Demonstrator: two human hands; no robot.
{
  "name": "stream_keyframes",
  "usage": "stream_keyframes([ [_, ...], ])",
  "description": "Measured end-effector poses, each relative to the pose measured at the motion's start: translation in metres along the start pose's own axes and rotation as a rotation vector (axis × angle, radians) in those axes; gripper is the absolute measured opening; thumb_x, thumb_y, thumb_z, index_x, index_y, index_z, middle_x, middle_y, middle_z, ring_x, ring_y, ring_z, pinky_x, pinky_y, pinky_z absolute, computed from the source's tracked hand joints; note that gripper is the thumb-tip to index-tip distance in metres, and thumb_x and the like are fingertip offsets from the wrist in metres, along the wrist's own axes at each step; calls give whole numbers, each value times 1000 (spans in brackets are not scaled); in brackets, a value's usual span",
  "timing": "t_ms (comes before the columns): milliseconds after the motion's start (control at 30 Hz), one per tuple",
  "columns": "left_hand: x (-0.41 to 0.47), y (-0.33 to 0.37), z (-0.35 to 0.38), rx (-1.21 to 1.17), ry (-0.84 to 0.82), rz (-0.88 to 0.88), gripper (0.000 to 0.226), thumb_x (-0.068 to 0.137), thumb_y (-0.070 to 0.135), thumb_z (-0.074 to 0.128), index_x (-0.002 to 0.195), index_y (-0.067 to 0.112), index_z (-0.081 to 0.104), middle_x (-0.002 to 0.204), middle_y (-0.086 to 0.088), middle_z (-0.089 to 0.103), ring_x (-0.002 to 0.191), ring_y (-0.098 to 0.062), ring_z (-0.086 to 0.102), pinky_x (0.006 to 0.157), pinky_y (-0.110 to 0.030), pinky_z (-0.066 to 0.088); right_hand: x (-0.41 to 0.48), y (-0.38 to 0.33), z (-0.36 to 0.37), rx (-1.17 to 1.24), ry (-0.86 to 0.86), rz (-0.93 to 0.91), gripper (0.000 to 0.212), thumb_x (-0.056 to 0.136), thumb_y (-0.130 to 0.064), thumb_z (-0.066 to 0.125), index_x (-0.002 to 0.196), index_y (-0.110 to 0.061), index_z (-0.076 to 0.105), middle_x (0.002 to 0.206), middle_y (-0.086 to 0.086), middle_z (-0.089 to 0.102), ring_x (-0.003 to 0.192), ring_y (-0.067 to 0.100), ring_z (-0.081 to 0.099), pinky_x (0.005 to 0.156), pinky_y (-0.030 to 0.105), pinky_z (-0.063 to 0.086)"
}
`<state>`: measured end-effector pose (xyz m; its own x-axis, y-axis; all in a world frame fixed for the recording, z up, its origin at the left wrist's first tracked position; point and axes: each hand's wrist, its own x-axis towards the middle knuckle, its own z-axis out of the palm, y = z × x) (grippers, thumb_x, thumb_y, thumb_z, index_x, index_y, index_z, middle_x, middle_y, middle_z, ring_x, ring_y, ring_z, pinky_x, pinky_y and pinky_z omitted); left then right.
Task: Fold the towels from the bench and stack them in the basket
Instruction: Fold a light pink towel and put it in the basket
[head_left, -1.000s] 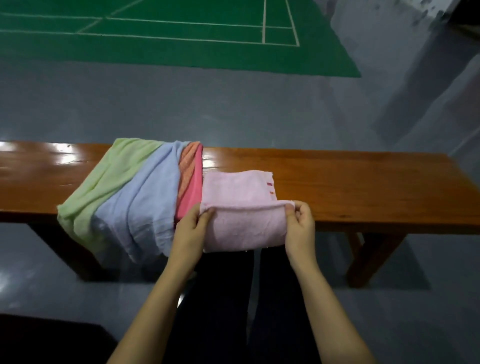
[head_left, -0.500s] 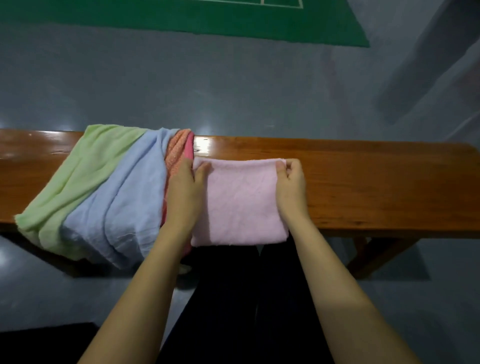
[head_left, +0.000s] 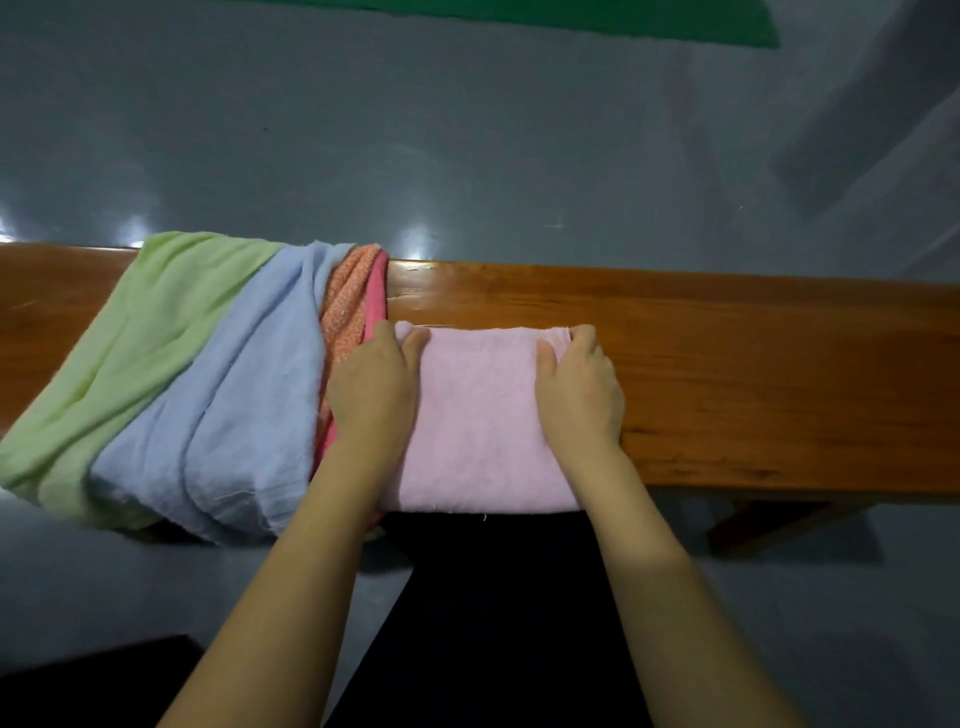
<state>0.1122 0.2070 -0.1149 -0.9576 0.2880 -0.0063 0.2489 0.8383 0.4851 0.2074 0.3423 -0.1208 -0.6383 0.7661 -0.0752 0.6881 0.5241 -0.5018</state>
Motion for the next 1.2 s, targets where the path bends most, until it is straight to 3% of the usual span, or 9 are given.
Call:
stream_keyframes([
  [100,1,-2,-3,-44,-54,-31,48,98,48,38,114,5,48,108,-23,62,96,-40,57,74,-38,36,-11,8,-14,113,-55,57,51,93,-39,55,130,-7,40,131,10,47,119,26,42,95,33,36],
  [233,-12,0,-16,90,-90,-73,55,96,48,43,118,-3,45,120,-25,55,107,-42,52,82,-42,38,-21,14,-30,15,-157,120,65,88,-47,61,132,-4,40,134,14,46,122,30,42,101,38,35],
  [467,-38,6,-17,228,-253,-186,65,90,54,52,119,-4,47,121,-24,56,114,-40,52,88,-40,41,-25,17,-21,-33,-160,165,61,87,-55,57,113,-1,56,119,15,52,111,30,46,85,36,40],
  [600,-40,8,-13,136,-218,-185,48,85,42,65,100,-3,61,105,-23,64,99,-39,58,72,-35,36,-25,13,-21,10,-176,128,44,90,-43,57,105,-2,57,113,15,55,105,32,51,75,32,35],
  [733,-46,13,-10,-64,-193,-135,32,81,35,67,83,6,53,83,-14,55,80,-32,52,60,-32,22,-31,14,-22,332,-154,193,26,86,-29,62,100,-11,50,97,5,57,88,26,54,69,31,36],
  [867,-49,14,-9,-238,-342,-243,39,88,44,58,101,8,52,90,-4,53,78,-21,48,61,-31,29,-34,30,-37,880,-292,529,37,81,-31,74,100,-6,54,93,6,65,83,21,62,67,30,49],
  [933,-49,11,-8,-286,-394,-290,46,87,50,58,102,7,56,89,-3,58,74,-19,52,55,-30,32,-30,42,-43,942,-416,593,37,79,-32,76,99,-2,64,90,8,71,83,25,68,72,35,54],
  [1033,-50,9,-4,-416,-383,-274,33,89,44,56,94,11,60,85,0,62,70,-10,55,54,-27,35,-27,51,-38,903,-436,510,30,85,-28,70,100,-2,67,92,9,72,83,24,68,71,33,54],
  [1200,-65,17,0,-423,-234,-59,23,97,37,47,98,14,47,81,7,53,74,-13,50,57,-26,32,-39,54,-33,599,-152,186,22,96,-32,52,106,-12,52,93,-3,58,84,15,55,63,30,41],
])
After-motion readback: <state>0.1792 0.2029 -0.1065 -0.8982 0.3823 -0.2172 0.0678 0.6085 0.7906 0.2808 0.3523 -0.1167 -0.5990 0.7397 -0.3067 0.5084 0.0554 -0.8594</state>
